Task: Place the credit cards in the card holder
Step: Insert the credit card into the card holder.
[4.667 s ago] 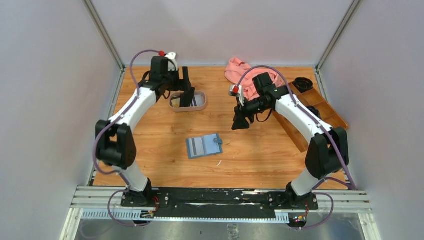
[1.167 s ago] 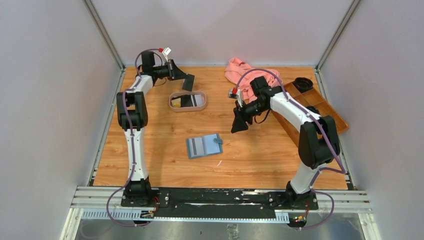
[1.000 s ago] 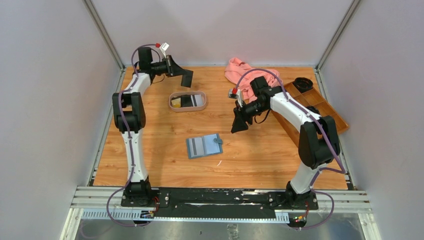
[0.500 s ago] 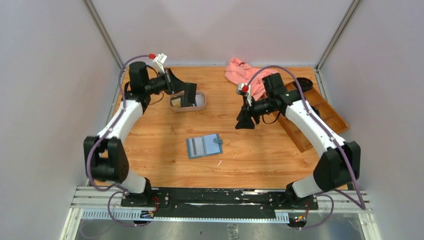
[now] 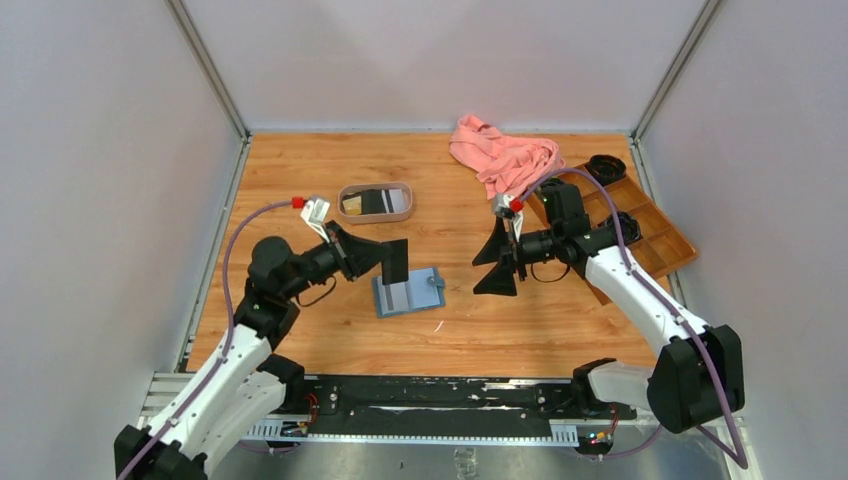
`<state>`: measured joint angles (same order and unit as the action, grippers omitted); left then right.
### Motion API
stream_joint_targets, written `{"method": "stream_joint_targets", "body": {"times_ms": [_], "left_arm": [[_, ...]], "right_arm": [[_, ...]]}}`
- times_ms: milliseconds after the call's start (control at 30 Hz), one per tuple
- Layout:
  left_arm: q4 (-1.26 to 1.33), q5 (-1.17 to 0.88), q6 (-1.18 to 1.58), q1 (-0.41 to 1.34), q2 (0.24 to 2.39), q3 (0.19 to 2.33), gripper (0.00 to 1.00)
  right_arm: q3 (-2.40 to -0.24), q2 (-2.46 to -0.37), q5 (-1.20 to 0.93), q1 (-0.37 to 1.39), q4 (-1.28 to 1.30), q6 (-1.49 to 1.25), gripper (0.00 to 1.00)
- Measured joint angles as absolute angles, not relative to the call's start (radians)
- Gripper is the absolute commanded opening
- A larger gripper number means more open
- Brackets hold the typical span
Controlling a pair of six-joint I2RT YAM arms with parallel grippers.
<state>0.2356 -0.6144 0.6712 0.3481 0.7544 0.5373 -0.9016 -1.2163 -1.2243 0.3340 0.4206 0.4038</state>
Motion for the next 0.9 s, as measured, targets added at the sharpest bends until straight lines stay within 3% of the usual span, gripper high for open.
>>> {"method": "stream_joint_targets", "body": {"times_ms": [367, 900], "left_arm": [[0.441, -0.364, 0.810, 0.551, 0.576, 0.224, 0.00], [0.703, -0.252, 0.841, 0.672, 0.632, 0.110, 0.00]], "right_arm": [[-0.826, -1.234, -1.338, 0.327, 0.195, 0.202, 0.84], [-0.802, -1.301, -1.361, 0.333, 0.105, 0.139, 0.84]]}}
